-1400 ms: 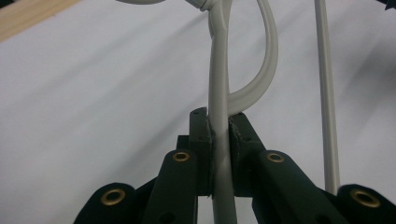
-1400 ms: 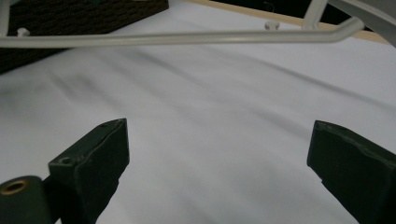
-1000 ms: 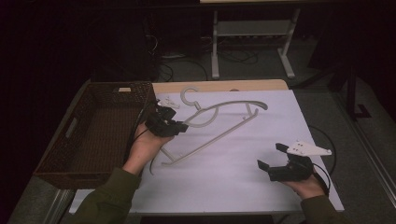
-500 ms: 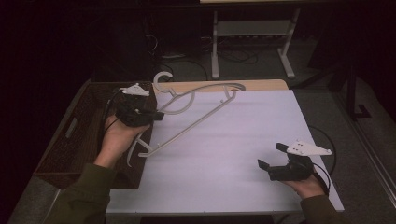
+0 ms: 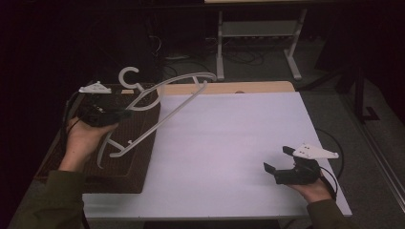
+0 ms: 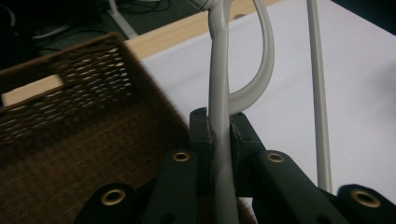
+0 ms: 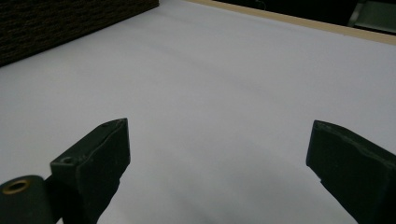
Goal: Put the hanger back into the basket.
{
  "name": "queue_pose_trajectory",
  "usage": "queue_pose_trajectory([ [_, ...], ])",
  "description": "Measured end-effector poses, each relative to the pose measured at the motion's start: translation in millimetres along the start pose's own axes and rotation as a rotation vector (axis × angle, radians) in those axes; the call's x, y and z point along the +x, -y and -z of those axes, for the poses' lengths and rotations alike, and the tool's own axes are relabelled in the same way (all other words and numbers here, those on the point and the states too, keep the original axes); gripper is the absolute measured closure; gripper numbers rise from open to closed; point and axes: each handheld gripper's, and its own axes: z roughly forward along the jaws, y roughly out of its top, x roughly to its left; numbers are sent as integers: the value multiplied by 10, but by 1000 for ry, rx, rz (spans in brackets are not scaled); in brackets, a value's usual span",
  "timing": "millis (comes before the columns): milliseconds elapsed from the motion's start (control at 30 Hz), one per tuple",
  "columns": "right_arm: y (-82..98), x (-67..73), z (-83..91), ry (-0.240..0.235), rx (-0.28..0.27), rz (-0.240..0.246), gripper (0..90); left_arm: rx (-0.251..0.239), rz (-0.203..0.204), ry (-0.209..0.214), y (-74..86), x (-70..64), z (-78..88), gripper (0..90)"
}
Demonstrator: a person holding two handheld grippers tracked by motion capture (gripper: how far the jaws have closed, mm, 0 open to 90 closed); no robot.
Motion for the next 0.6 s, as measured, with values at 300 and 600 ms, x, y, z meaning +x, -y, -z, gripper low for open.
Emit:
queue_pose_trajectory([
  [300, 1, 1, -5, 5, 5, -5, 60, 2, 44, -67, 168, 324, 255, 823],
  [600, 1, -5, -8, 9, 5, -8, 61, 19, 60, -135, 336, 584, 392, 823],
])
